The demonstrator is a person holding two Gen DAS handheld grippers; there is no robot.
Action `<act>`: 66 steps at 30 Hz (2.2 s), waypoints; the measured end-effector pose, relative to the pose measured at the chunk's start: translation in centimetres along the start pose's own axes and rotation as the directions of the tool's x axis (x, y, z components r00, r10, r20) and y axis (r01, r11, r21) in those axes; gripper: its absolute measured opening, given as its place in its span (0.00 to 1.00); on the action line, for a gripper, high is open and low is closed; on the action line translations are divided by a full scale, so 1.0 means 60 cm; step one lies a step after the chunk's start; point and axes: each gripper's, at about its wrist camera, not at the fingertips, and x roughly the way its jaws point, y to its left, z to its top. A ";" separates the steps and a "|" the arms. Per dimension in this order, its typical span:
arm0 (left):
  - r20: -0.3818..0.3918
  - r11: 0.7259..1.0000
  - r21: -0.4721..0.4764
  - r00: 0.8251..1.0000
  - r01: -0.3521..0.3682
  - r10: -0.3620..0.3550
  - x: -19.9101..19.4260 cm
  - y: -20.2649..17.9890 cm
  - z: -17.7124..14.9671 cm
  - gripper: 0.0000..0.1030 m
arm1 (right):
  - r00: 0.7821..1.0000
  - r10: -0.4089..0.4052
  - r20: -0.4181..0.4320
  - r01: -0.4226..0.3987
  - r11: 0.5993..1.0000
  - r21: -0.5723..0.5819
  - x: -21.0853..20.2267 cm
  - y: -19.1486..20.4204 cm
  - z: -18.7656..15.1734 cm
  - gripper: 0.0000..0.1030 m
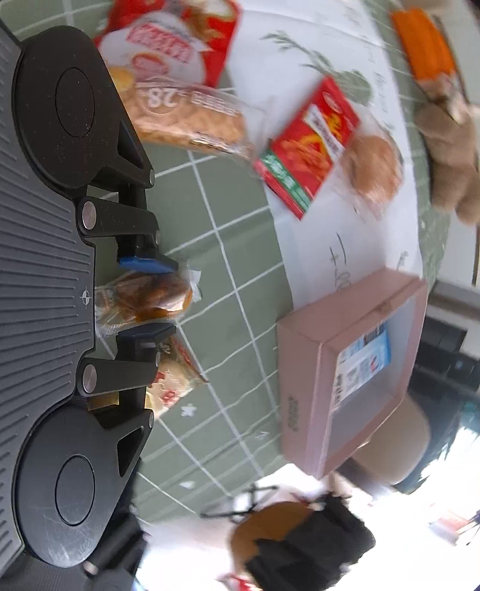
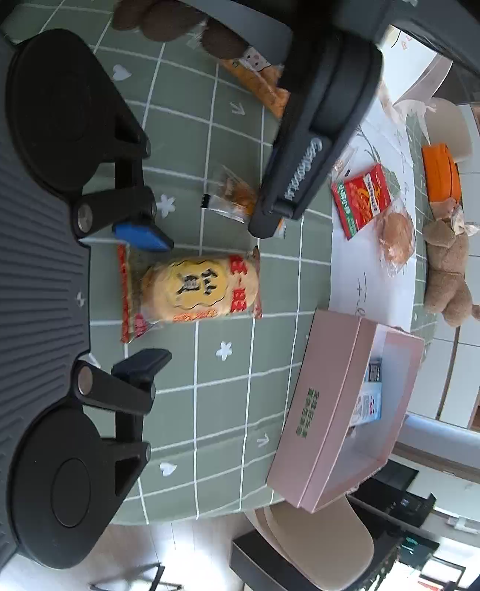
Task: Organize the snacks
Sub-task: 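Grasp the orange snack with the left tool while the right tool grasps the yellow cracker packet, then carry both snacks to the pink box and open the left tool over it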
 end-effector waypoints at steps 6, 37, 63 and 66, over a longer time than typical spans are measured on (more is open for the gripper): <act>-0.005 0.991 0.132 1.000 -0.028 0.029 -0.026 0.000 -0.037 0.27 | 0.999 0.031 -0.011 -0.029 0.992 0.126 0.009 -0.033 -0.005 0.70; 0.056 0.994 -0.101 0.998 0.047 -0.041 -0.059 0.059 -0.073 0.25 | 0.996 0.075 0.047 -0.081 0.986 0.143 -0.023 -0.058 0.077 0.33; 0.335 0.996 -0.053 0.941 0.078 -0.056 -0.119 -0.130 0.298 0.27 | 0.946 0.038 0.323 -0.091 0.985 0.148 -0.142 -0.304 0.097 0.33; 0.303 0.987 -0.111 0.950 0.118 -0.079 -0.100 -0.100 0.244 0.27 | 0.943 0.034 0.330 -0.090 0.984 0.156 -0.142 -0.314 0.102 0.33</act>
